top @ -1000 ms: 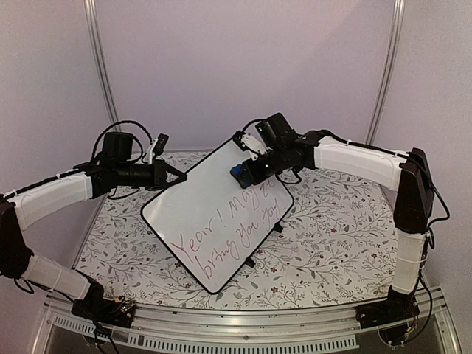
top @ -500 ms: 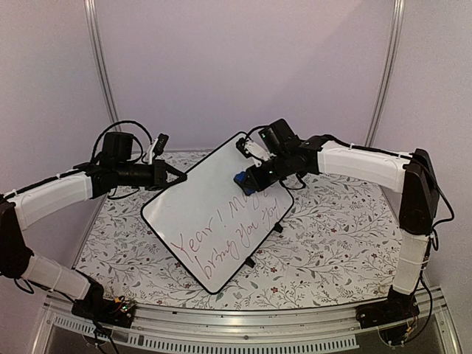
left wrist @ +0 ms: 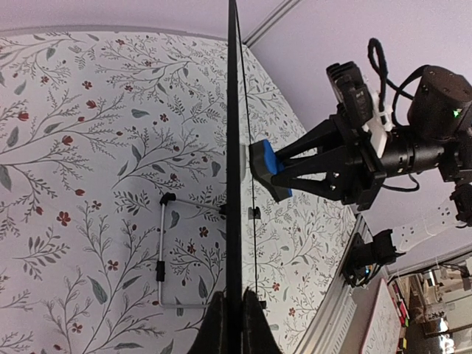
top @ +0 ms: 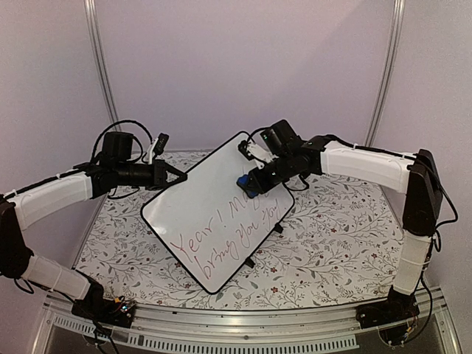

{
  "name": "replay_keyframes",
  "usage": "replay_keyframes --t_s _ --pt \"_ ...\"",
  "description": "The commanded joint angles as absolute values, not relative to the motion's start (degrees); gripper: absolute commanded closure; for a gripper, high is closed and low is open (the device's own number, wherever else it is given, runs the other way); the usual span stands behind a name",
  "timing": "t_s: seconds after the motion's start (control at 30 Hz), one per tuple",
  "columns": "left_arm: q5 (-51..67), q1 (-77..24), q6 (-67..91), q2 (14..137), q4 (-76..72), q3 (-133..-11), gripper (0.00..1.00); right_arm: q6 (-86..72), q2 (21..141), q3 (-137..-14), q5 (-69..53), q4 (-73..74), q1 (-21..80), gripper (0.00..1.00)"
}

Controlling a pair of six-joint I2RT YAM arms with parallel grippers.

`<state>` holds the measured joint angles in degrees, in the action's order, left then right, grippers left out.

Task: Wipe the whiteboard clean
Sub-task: Erase the whiteboard at the center of the board.

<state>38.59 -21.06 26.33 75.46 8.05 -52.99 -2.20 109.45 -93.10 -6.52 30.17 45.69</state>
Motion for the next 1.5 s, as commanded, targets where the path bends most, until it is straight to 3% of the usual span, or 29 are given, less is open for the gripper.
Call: replay_keyframes --t_s 0.0,0.73,1.47 --pt "40.79 -21.89 24.14 75.43 7.37 -53.79 1.00 -2.72 106.37 -94.23 -5.52 31.71 45.54 0.96" --pt "40.80 -21.91 24.04 75.23 7.37 -53.80 1.00 -3.16 114.01 -109.22 -1.03 32.62 43.27 0.96" --pt "40.84 -21.96 24.07 75.14 7.30 -53.79 1.00 -4.89 113.28 -98.37 -7.62 30.53 42.71 0.96"
